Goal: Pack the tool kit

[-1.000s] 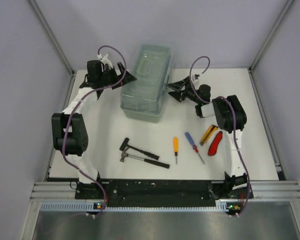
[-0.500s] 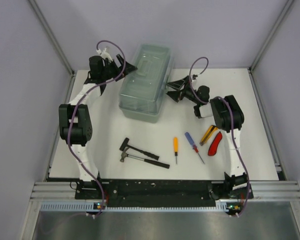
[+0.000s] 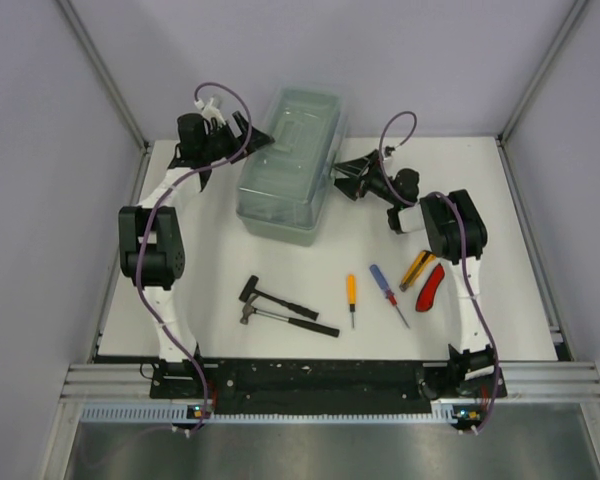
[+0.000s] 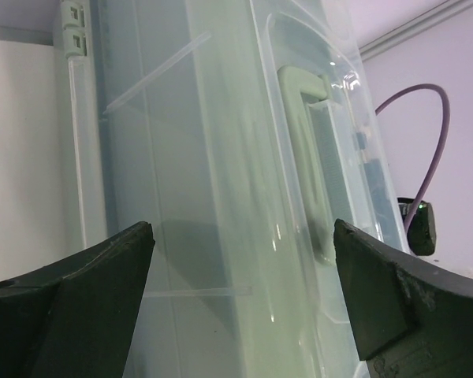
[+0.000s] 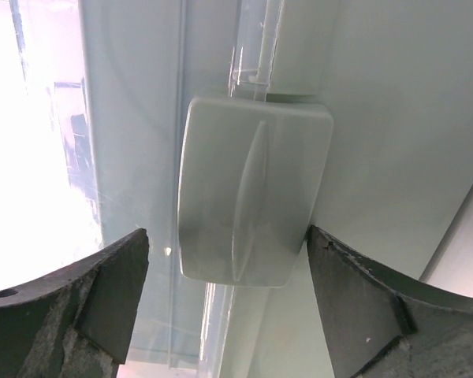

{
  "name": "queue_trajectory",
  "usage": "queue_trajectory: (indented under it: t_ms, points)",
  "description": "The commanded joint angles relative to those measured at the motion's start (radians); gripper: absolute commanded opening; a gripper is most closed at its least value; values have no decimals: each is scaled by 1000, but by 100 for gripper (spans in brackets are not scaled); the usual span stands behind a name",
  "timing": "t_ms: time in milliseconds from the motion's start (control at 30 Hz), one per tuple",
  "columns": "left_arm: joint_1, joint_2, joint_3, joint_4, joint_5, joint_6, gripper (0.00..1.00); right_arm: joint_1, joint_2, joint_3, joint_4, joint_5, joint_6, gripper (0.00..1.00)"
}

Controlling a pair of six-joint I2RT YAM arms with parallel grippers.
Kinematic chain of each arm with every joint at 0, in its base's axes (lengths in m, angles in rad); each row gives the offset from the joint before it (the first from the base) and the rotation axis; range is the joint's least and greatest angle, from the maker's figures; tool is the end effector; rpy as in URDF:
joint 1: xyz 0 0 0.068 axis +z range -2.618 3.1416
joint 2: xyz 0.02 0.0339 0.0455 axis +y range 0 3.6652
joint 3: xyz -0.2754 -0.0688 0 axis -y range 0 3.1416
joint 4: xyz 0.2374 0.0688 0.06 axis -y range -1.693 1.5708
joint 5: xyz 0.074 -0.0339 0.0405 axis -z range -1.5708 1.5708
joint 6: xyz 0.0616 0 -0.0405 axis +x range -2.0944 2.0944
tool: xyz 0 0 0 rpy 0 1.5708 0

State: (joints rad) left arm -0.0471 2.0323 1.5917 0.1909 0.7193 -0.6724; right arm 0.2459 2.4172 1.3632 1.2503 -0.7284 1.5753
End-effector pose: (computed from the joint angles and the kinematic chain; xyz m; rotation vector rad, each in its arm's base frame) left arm 0.4971 -0.0641 0.2834 -0.0543 1.9121 -1.1484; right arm 0.4880 0.1647 0.1426 0.4025 1.7200 1.9164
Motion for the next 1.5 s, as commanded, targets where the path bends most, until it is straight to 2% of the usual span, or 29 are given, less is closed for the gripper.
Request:
queue_trajectory:
  t_ms: [0, 267, 333, 400, 467, 600, 700, 900, 1167, 1467]
  points:
    - [-86, 31, 8, -71, 155, 25, 97, 55, -18, 65, 215, -43, -1, 77]
    - [-117, 39, -4, -108, 163, 48, 97, 66, -64, 66, 57, -65, -96, 66]
    - [-126, 39, -6, -126, 161, 62, 97, 73, -84, 74, -15, -72, -135, 66]
    - [-134, 40, -6, -142, 161, 73, 97, 76, -107, 76, -113, -68, -193, 71]
    - [-142, 42, -6, -159, 158, 83, 97, 81, -135, 79, -214, -60, -263, 72]
    - [-155, 42, -12, -177, 161, 100, 96, 92, -167, 103, -370, -49, -354, 67]
    - [-165, 43, -16, -183, 163, 109, 96, 95, -161, 111, -362, -46, -334, 59]
    - [-175, 43, -18, -186, 169, 111, 96, 99, -133, 112, -239, -60, -225, 44]
    - [-178, 43, -18, -217, 146, 119, 96, 104, -193, 119, -509, 13, -351, 39]
    - [-178, 42, -10, -243, 123, 132, 95, 107, -216, 132, -681, 95, -371, 31]
